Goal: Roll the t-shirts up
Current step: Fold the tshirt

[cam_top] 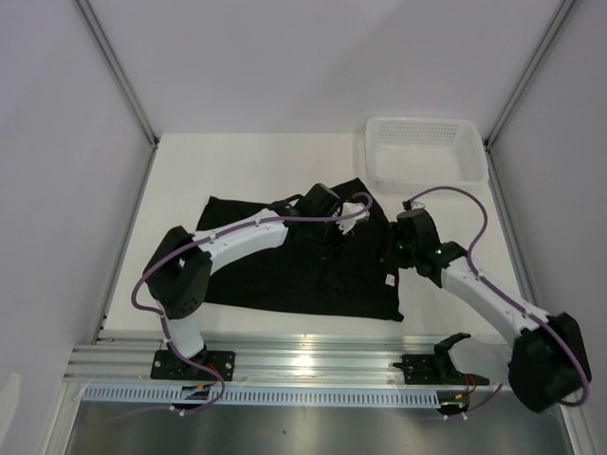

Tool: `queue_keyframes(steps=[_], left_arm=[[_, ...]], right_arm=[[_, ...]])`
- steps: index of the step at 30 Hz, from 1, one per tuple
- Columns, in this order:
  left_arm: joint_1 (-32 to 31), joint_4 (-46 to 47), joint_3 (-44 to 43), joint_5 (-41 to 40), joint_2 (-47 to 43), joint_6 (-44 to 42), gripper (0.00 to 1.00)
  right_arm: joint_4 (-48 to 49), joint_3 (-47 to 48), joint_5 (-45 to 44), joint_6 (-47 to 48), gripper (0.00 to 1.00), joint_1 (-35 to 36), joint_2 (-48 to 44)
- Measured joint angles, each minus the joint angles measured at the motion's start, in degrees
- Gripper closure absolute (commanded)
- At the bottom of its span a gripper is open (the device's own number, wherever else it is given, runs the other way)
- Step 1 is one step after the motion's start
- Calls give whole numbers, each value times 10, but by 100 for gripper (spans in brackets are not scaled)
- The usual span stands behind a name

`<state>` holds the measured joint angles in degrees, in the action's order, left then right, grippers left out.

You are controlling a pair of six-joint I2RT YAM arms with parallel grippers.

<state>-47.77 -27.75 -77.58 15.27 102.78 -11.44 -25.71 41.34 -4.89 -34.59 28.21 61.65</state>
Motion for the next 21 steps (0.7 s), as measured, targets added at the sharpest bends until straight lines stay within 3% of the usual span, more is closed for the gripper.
queue_keyframes(steps=[9, 21], left_arm=[[10, 2, 2, 28, 42, 21, 58], [9, 3, 2, 34, 86, 34, 61]], right_arm=[[136, 10, 101, 94, 63, -46, 198], [174, 24, 123, 137, 62, -48, 267]])
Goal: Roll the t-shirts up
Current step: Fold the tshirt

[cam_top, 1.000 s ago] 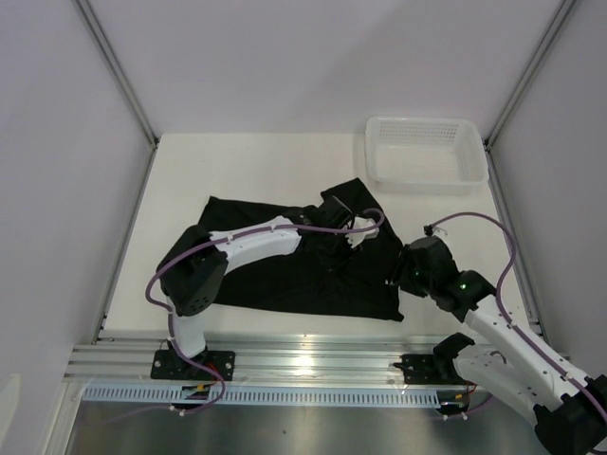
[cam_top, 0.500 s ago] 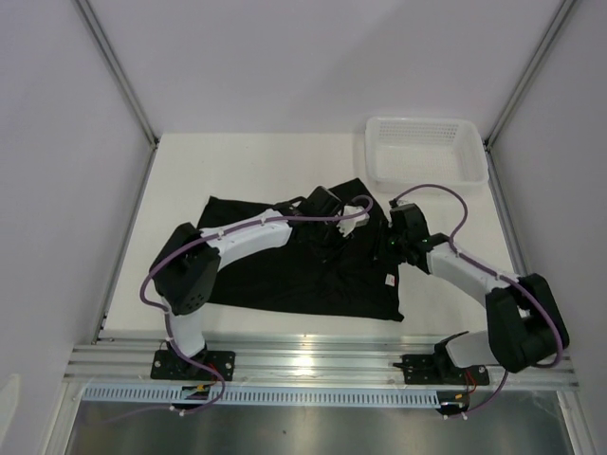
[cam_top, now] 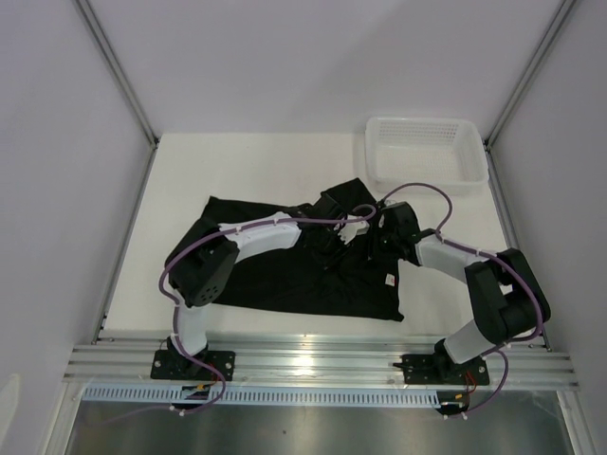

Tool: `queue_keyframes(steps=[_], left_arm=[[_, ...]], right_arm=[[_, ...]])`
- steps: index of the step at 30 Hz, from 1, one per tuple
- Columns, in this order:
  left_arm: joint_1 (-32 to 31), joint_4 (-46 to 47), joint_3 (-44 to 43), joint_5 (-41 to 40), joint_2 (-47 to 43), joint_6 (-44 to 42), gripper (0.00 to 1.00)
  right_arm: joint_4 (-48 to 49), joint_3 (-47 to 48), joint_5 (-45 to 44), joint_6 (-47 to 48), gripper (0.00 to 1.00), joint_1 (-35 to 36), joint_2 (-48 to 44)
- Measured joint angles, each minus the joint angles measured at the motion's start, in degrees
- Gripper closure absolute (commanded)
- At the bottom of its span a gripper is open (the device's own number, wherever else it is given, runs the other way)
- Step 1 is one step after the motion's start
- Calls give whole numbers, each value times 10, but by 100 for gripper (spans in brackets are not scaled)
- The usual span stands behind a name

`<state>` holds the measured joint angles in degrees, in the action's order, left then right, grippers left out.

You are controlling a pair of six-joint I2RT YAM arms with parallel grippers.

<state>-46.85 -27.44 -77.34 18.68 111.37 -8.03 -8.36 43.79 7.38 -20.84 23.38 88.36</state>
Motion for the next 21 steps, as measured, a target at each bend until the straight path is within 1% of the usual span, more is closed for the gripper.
queue_keyframes(steps=[6, 8, 9, 10, 12, 13, 15, 16, 21], left_arm=[[0, 4, 0, 0, 21, 6, 66], [0, 4, 0, 0, 23, 6, 69], [0, 5, 0, 0, 23, 6, 70], [0, 6, 0, 0, 23, 6, 74], [0, 7, 0, 0, 23, 7, 80], [0, 8, 0, 0, 23, 8, 87], [0, 10, 0, 0, 23, 11, 97], [0, 10, 0, 0, 23, 12, 99], [0, 13, 0, -1, 22, 12, 99]], right_arm=[[7, 18, 4, 6, 64, 0, 27], [11, 21, 8, 6, 68, 0, 37], [12, 22, 9, 6, 71, 0, 38], [13, 22, 10, 6, 78, 0, 38], [14, 22, 11, 7, 86, 0, 38], [14, 22, 11, 9, 93, 0, 38], [14, 22, 11, 11, 97, 0, 38], [14, 22, 11, 12, 99, 0, 37], [17, 22, 13, 21, 100, 0, 18]])
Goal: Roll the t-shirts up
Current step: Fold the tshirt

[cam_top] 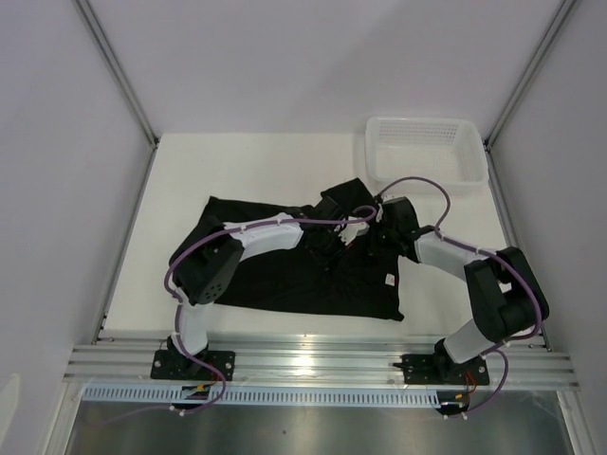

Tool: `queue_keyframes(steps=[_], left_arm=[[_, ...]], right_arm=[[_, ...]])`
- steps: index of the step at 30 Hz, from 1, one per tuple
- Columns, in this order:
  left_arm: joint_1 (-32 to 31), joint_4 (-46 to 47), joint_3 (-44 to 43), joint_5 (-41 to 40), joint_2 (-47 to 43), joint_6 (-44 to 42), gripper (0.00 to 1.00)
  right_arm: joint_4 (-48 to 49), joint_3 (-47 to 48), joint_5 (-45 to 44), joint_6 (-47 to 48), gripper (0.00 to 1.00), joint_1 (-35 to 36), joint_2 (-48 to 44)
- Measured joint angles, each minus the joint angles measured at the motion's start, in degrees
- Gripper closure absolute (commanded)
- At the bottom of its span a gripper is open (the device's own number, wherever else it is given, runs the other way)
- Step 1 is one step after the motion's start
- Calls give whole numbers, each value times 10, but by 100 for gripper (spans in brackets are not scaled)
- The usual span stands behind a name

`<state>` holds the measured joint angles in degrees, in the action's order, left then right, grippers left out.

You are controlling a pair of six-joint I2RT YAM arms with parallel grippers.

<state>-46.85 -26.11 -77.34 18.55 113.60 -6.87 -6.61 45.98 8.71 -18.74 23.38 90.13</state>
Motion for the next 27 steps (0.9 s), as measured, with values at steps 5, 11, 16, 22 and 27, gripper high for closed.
queue_keyframes(steps=[5, 11, 16, 22, 27], left_arm=[[0, -2, 0, -3, -6, -1, 86], [0, -13, 0, 19, -31, -3, 62], [0, -30, 7, 44, -64, -3, 57], [0, -46, 23, 48, -141, -13, 53], [0, -39, 27, 43, -154, -18, 55]], right_arm=[[9, -2, 0, 16, 100, 0, -43], [9, -9, 0, 25, 100, 0, -80], [-9, -68, -6, 23, 100, 22, -149], [-45, -126, -25, -5, 100, 106, -243], [-59, -181, -48, -59, 100, 160, -306]])
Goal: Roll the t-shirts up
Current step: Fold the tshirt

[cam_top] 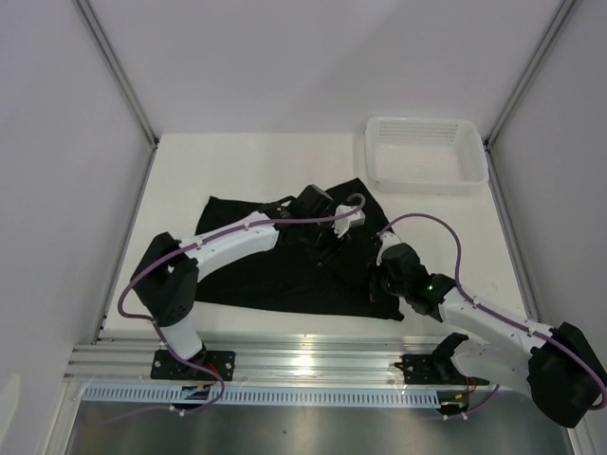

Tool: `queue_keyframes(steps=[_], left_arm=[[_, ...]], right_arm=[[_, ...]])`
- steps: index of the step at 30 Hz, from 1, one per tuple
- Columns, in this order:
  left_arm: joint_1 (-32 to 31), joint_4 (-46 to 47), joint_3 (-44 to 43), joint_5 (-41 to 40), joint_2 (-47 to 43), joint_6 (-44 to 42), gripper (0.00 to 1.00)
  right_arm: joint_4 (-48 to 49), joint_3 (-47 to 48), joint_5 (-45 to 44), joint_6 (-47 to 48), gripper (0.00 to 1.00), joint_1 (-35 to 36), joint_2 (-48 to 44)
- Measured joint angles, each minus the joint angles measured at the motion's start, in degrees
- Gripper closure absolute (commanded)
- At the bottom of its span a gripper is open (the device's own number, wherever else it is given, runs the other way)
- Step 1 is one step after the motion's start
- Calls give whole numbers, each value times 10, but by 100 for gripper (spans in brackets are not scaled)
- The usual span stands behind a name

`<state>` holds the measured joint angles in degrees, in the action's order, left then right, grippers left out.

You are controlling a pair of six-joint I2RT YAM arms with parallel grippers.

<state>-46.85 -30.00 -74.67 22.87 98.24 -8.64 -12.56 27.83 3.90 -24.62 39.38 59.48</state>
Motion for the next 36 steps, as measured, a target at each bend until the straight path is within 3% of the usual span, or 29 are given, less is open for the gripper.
queue_keyframes(steps=[6, 14, 19, 24, 29, 36], left_arm=[[0, 14, 3, -2, 45, 1, 53], [-22, 21, -12, -9, 104, 1, 50], [-29, 20, -52, -19, 144, 0, 52], [-28, 17, -75, -18, 173, 1, 61], [-27, 5, -76, -33, 183, 1, 52], [-21, 2, -76, -48, 183, 0, 53]], right_arm=[[-9, -67, -26, -71, 100, 44, -27], [-10, -80, -57, -110, 100, 54, -39], [-10, -80, -65, -114, 100, 55, -39], [-12, -81, -70, -115, 100, 55, -46], [-13, -83, -77, -116, 100, 55, -57], [-13, -83, -80, -116, 100, 55, -57]])
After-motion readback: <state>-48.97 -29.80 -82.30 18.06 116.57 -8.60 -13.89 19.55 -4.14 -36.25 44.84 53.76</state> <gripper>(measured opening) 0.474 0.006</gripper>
